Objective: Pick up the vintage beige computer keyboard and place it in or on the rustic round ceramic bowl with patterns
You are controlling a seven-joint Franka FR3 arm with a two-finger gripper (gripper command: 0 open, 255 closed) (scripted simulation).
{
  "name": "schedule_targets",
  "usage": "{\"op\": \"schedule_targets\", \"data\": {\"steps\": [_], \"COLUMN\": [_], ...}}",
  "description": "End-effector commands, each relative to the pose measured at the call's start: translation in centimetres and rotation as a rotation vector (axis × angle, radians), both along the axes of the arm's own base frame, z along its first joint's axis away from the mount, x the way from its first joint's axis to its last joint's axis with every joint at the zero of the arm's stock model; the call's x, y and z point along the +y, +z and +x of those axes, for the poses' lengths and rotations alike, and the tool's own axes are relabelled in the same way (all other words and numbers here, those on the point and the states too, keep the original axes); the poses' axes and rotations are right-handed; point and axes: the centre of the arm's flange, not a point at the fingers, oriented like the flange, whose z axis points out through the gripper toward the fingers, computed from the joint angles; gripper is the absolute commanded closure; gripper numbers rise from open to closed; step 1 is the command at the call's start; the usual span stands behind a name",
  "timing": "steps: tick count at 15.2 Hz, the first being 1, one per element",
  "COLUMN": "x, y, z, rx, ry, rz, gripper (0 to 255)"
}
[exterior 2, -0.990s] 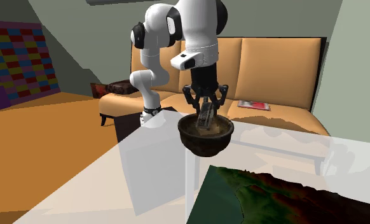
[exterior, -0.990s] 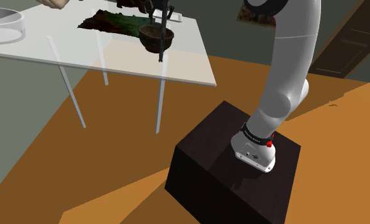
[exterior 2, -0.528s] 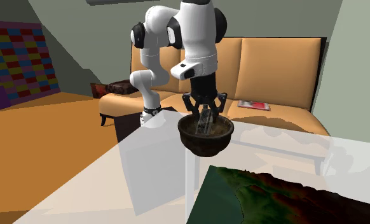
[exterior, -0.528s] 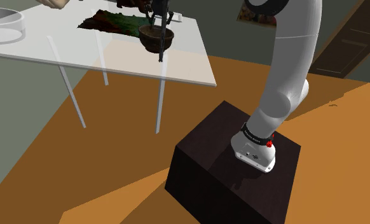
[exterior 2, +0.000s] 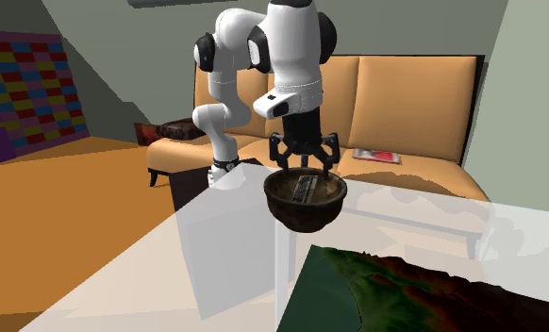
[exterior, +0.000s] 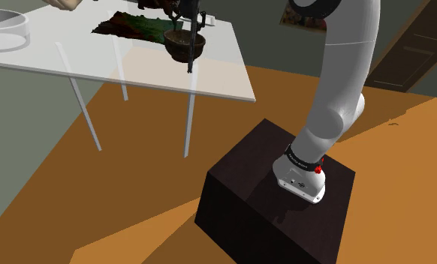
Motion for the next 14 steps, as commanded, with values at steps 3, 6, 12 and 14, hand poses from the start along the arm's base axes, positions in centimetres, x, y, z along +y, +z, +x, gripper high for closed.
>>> {"op": "schedule_targets", "data": {"steps": [3, 6, 12, 14], "x": [-0.2, -0.9, -0.9, -0.9], "y": [1.3, 4.9, 4.9, 4.9], "z": [0.1, 0.2, 0.2, 0.2], "rx": [0.000, 0.000, 0.000, 0.000], "ry": [0.000, 0.000, 0.000, 0.000], "rz": [0.000, 0.000, 0.000, 0.000], "gripper": [0, 0, 0, 0]}}
